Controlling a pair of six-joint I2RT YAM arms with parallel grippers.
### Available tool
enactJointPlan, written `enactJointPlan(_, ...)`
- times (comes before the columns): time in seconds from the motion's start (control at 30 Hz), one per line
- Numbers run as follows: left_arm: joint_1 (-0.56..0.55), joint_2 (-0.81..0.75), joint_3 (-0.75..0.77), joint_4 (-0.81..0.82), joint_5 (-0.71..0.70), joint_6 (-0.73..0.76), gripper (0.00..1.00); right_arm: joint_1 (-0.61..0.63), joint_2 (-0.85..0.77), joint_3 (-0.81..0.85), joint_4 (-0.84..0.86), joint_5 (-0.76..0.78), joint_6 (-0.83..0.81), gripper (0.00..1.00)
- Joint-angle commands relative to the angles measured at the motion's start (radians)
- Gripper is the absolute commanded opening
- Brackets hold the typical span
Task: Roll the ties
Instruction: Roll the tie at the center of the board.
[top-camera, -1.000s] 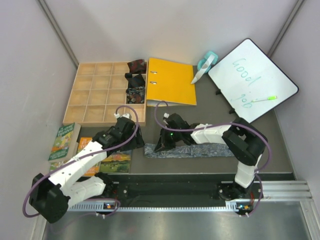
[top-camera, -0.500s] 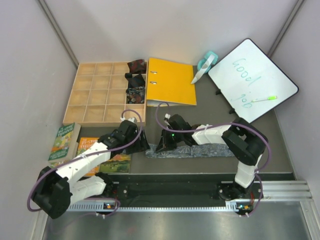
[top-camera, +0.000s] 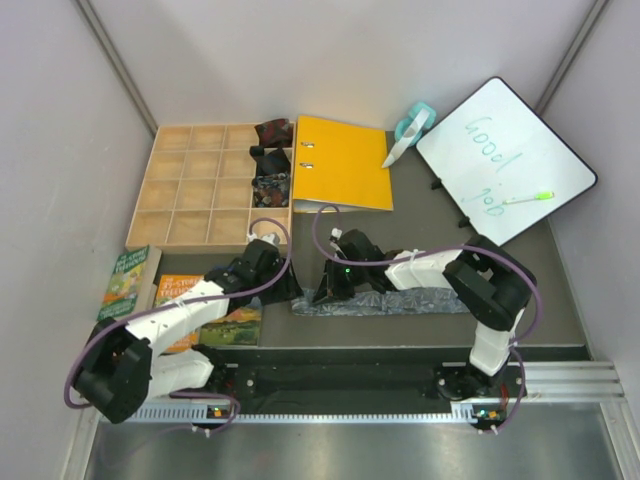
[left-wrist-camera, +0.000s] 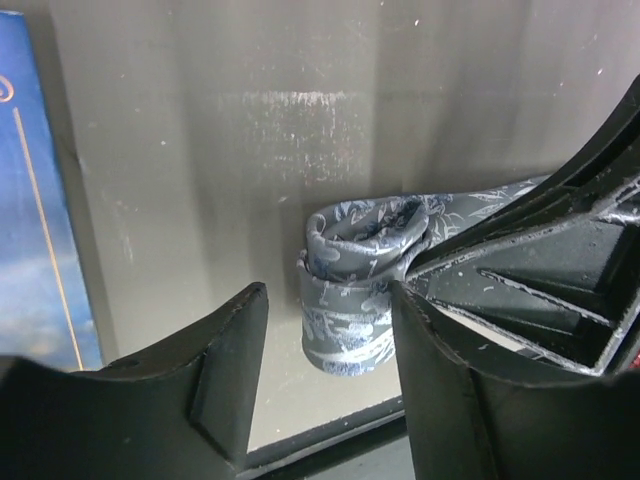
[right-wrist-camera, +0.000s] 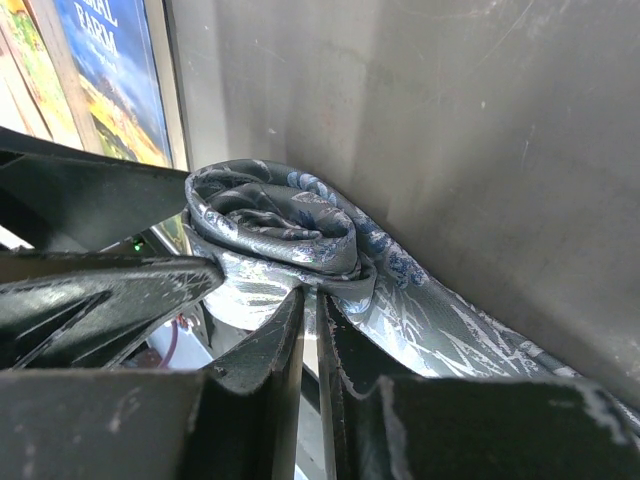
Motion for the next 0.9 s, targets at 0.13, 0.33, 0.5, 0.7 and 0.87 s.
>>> enactJointPlan(0.13,0.005,0.03,-0.015,0.084,0.042,-0.004,0.48,-0.018,-0.006,-0.022,0.021,0.022,-0.027,0.11)
enactJointPlan(0.33,0.003,0.019,-0.047,0.116,0.077,-0.026,0.47,-0.019,0.0,-0.024,0.029,0.019,-0.026,0.11)
enactJointPlan(0.5,0.003,0.034,-0.069,0.153,0.094,-0.036,0.46,-0.018,0.0,-0.025,0.029,0.021,-0.025,0.11)
enactJointPlan(0.7,0.003,0.019,-0.084,0.182,0.116,-0.05,0.37,-0.019,0.003,-0.032,0.03,0.021,-0.026,0.11)
enactJointPlan(0.87,0.003,0.001,-0.064,0.163,0.122,-0.042,0.24,-0.018,0.006,-0.031,0.033,0.019,-0.025,0.11)
